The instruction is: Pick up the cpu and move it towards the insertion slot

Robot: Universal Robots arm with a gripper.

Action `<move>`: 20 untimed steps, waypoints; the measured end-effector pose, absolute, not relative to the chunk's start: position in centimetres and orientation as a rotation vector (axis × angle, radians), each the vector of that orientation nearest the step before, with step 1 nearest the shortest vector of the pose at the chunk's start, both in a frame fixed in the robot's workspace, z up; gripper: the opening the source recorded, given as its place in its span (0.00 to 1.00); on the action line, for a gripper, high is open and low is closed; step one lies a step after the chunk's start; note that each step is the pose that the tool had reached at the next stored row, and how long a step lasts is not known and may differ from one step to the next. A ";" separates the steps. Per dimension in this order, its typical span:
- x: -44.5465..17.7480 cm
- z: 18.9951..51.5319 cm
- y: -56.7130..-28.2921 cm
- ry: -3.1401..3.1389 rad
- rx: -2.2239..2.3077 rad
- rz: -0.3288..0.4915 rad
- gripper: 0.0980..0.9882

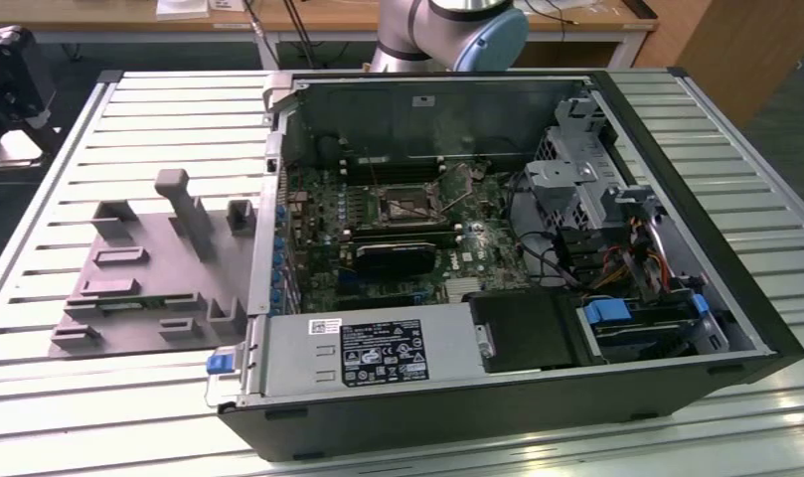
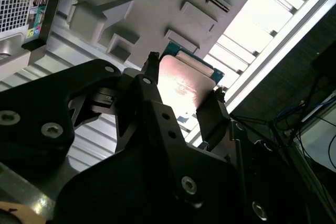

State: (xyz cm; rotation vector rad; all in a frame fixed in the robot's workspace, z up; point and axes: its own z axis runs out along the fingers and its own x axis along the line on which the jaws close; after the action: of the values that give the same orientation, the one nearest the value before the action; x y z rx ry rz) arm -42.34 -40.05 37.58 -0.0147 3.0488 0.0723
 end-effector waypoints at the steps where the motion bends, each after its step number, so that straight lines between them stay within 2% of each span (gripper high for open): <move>1: -42.3 37.6 -40.1 3.049 -0.015 0.072 0.49; 20: -36.4 37.6 -40.1 3.049 -0.015 0.072 0.49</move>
State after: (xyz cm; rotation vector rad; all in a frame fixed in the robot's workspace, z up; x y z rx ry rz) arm -36.36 -40.05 37.59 -0.0146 3.0493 0.0722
